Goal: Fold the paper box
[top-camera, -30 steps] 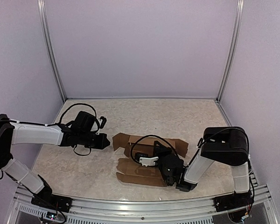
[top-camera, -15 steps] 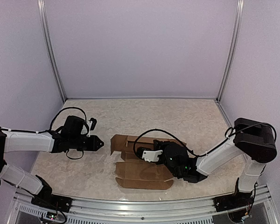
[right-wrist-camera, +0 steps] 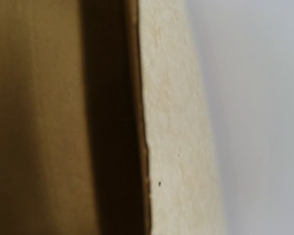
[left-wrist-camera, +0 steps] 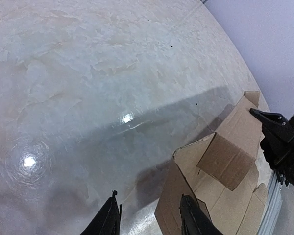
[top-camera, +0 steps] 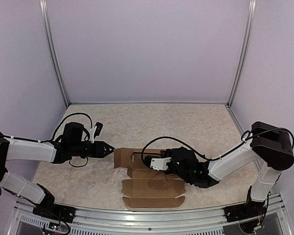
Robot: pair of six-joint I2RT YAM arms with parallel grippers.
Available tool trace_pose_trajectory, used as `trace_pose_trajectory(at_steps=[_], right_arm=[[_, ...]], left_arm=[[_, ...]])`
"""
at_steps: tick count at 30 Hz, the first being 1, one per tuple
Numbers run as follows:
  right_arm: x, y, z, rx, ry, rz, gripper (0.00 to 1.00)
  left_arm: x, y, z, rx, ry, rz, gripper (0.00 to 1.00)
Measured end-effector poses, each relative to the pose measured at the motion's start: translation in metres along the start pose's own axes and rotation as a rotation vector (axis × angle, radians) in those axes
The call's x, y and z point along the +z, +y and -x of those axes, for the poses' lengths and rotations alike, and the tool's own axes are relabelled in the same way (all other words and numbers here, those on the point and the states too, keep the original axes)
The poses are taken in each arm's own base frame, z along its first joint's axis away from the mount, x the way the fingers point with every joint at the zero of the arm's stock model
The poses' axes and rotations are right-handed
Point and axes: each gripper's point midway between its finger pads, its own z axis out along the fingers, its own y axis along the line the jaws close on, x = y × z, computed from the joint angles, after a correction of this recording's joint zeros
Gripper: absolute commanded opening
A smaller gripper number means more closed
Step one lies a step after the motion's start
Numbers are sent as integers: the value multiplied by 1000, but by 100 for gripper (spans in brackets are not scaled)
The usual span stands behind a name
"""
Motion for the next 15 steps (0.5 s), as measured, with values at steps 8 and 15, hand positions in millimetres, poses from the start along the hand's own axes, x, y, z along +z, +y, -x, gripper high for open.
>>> trace_pose_trajectory(at_steps=[8, 15], right_arm=[[-2, -1, 2, 17, -9, 13, 0], [-5, -8, 4, 47, -16, 4, 0]], left_arm=[[12, -3, -8, -16, 32, -57, 34], [21, -7, -13, -47, 49, -109, 34]])
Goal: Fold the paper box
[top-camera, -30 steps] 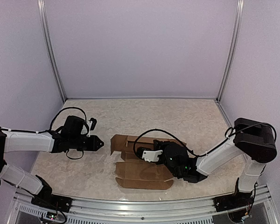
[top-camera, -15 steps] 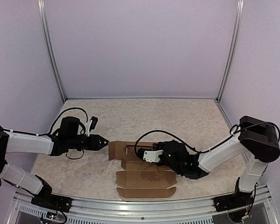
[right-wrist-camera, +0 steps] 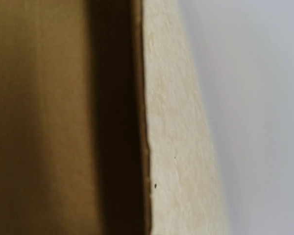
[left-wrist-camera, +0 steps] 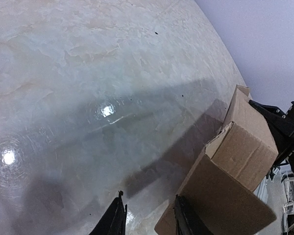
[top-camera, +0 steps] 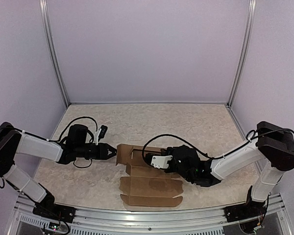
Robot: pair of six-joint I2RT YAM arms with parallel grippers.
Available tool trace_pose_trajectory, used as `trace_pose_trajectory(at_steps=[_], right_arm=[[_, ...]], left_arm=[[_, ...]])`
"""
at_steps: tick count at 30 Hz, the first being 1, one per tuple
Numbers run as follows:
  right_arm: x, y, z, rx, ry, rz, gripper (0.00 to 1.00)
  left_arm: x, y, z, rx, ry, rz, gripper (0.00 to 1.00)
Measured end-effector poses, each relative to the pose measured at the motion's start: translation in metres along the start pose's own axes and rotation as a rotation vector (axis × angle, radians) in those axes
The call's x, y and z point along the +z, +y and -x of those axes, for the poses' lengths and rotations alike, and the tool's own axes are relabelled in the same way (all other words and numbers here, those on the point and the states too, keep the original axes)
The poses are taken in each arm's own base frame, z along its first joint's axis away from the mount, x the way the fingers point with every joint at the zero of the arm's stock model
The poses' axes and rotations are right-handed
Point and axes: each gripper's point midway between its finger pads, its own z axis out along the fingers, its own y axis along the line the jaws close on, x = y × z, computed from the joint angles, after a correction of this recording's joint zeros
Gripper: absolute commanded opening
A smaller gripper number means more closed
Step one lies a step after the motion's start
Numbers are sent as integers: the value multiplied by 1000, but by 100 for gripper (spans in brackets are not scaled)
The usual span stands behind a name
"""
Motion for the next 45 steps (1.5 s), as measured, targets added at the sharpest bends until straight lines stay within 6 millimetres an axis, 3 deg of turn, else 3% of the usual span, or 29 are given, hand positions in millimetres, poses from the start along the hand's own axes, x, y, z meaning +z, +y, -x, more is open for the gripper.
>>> trace_pose_trajectory(at_steps=[8, 27, 45], right_arm=[[-3, -4, 0, 17, 4, -2, 0], [-3, -7, -4, 20, 28, -17, 0], [3, 15, 0, -156, 72, -92, 0]], left_arm=[[-1, -17, 7, -13, -30, -87, 33], [5, -44, -1, -58, -14, -250, 33], [5, -58, -18, -52, 24, -302, 33]])
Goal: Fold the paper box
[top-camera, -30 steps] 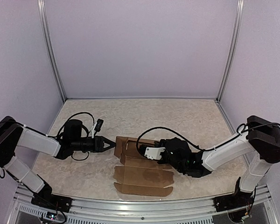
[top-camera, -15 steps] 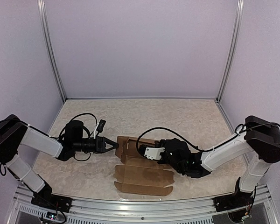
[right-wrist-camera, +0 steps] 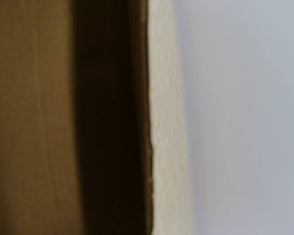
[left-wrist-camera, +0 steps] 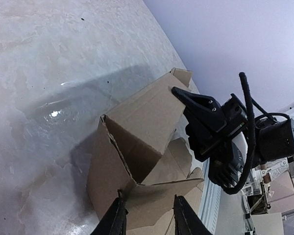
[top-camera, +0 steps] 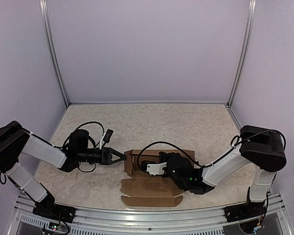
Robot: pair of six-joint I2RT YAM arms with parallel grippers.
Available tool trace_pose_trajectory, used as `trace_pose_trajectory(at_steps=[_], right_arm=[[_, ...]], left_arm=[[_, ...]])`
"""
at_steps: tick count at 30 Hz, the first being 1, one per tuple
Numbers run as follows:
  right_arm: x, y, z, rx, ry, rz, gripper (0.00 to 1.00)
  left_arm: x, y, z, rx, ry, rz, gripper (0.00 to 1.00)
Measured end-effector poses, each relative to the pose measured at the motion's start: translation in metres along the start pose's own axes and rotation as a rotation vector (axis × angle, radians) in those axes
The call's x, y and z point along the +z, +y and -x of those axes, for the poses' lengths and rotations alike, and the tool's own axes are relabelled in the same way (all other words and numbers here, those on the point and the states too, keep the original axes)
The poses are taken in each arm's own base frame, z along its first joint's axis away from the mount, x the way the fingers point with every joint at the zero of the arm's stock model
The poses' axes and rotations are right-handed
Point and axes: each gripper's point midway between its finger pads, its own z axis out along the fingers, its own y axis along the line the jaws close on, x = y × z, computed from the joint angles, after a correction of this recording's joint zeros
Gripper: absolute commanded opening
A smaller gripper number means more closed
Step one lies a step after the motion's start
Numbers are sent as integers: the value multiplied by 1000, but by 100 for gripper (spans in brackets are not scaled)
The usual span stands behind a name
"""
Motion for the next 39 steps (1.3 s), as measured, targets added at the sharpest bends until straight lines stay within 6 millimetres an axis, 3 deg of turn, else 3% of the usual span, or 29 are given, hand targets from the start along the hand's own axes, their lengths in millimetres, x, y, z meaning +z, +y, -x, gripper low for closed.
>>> trace_pose_trajectory(at_steps=[14, 20, 39], right_arm=[[-6, -3, 7, -169, 42, -192, 0], [-6, 3, 4, -261, 69, -211, 0], [-14, 9, 7, -331, 84, -228, 0]], left_arm=[[6, -5, -21, 2, 42, -2, 32], [6, -5, -22, 3, 42, 1, 31], [4, 4, -31, 14, 73, 49, 31]])
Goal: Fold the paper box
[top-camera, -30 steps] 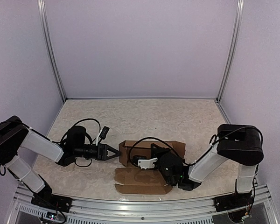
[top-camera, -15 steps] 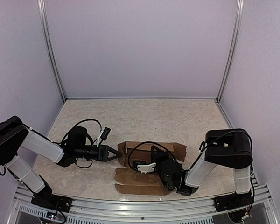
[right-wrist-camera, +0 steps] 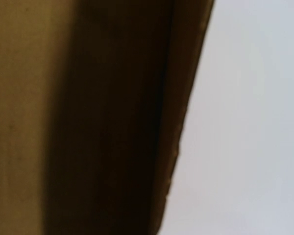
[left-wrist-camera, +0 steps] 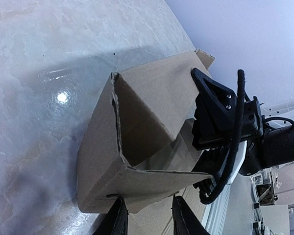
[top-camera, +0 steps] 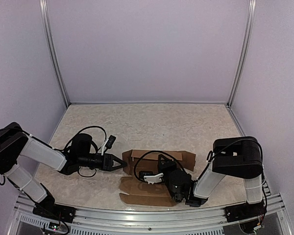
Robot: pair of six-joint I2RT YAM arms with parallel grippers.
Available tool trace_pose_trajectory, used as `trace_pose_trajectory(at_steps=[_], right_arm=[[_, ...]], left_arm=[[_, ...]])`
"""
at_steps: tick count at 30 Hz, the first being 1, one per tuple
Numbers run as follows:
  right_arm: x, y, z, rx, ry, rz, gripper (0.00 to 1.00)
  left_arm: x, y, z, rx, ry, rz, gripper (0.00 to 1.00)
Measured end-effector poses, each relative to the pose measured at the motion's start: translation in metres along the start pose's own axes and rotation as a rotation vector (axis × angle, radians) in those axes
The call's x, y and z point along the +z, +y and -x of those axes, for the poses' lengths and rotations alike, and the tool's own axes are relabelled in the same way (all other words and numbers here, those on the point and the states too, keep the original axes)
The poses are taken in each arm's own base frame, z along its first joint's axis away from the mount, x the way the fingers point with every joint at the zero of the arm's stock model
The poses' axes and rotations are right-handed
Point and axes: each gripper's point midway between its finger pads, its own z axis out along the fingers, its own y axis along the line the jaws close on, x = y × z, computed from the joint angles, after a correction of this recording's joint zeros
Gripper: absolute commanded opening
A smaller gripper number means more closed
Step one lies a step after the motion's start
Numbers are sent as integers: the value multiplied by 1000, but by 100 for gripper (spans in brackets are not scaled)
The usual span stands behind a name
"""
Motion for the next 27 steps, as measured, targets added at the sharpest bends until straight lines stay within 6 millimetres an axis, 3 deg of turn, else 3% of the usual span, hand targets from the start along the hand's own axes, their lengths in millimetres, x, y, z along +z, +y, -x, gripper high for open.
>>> trace_pose_trajectory(at_steps=[10, 19, 27], right_arm=[[-4, 0, 1, -5, -3, -4, 0], [-6, 0, 1, -6, -5, -5, 0], [-6, 0, 2, -8, -6, -6, 0]], left_arm=[[-5, 8, -1, 20, 18, 79, 36], [-30, 2, 27, 118, -48, 222, 39], [-43, 17, 33, 136, -80, 318, 40]])
